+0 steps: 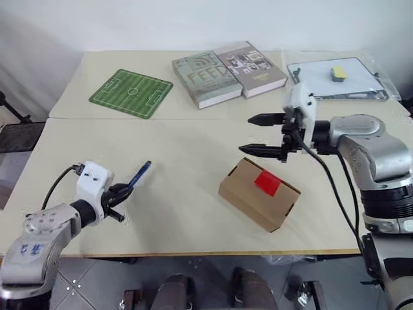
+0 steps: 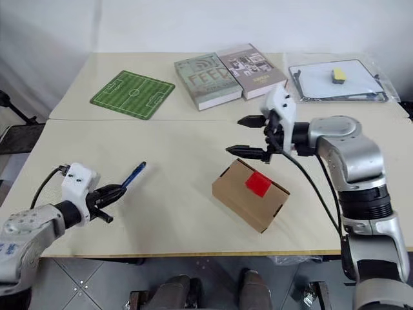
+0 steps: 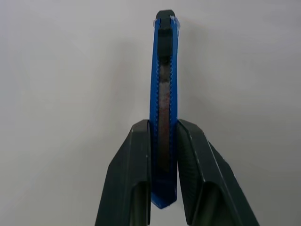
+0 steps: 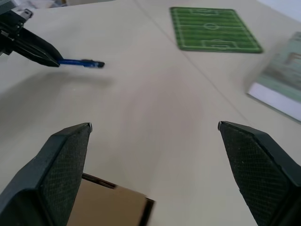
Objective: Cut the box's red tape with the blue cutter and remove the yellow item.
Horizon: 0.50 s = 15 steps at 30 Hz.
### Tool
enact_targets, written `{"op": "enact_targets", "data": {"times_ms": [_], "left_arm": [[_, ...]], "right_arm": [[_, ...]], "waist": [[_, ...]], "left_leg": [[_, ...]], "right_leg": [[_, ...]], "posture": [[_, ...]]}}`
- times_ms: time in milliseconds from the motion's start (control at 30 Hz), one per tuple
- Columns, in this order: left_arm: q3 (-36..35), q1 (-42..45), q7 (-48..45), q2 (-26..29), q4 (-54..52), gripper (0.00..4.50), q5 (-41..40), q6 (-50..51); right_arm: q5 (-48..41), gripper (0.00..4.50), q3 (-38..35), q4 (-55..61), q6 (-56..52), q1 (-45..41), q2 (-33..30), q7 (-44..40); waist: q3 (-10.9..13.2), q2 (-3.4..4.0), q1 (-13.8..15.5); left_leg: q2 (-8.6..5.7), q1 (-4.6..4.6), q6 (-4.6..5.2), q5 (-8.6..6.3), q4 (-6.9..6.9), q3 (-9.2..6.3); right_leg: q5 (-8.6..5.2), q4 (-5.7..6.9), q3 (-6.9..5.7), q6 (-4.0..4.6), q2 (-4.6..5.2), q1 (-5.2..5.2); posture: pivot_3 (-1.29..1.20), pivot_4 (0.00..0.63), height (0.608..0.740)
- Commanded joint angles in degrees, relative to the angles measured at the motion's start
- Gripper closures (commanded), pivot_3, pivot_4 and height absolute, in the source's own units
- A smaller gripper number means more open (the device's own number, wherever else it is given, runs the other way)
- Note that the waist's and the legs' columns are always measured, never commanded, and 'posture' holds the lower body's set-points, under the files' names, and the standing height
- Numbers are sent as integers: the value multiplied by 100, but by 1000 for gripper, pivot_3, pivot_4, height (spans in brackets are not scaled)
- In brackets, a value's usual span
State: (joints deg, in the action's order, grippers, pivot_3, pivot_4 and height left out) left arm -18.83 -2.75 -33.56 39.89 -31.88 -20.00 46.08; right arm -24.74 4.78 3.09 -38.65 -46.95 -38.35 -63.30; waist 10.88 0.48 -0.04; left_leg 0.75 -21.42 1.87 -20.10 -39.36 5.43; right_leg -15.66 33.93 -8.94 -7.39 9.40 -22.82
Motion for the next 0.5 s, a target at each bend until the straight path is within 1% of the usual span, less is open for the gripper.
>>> {"op": "enact_targets", "data": {"times_ms": [33,100,167,333,433,500], "left_arm": [[58,-346,-597,339,-254,3940,81,-869],[87,-572,-816,453,-278,3940,120,-1216],[222,-878,-1123,596,-387,3940,139,-1518],[499,-1213,-1388,711,-376,3940,249,-1914],[747,-1373,-1461,745,-251,4071,461,-2178],[980,-1419,-1417,742,-104,4071,690,-2352]], "right_arm": [[-265,0,57,563,-191,-72,146,25],[-283,0,211,769,-279,-37,198,15],[-161,0,619,1112,-208,132,124,-191],[157,0,1251,1383,121,325,168,-338],[350,0,1596,1412,229,297,343,-281],[532,0,1863,1383,354,234,596,-189]], "waist": [[1,2,-7],[2,4,-13],[2,4,-13],[3,4,-6],[2,4,-14],[2,4,-16]], "left_leg": [[0,-1,0,0,0,0],[1,1,1,0,4,2],[0,0,3,-1,7,3],[-1,-3,8,-5,14,4],[-1,-3,9,-5,14,11],[1,-1,9,-6,14,11]], "right_leg": [[-1,-1,-1,1,0,0],[-1,1,-1,2,0,-1],[-1,0,-1,2,0,-6],[-1,-1,-4,2,0,-12],[-1,-1,-3,2,0,-15],[-1,3,-5,2,-1,-17]], "posture": [[0,150,740],[0,150,740],[0,150,740],[0,150,740],[0,150,740],[0,150,740]]}}
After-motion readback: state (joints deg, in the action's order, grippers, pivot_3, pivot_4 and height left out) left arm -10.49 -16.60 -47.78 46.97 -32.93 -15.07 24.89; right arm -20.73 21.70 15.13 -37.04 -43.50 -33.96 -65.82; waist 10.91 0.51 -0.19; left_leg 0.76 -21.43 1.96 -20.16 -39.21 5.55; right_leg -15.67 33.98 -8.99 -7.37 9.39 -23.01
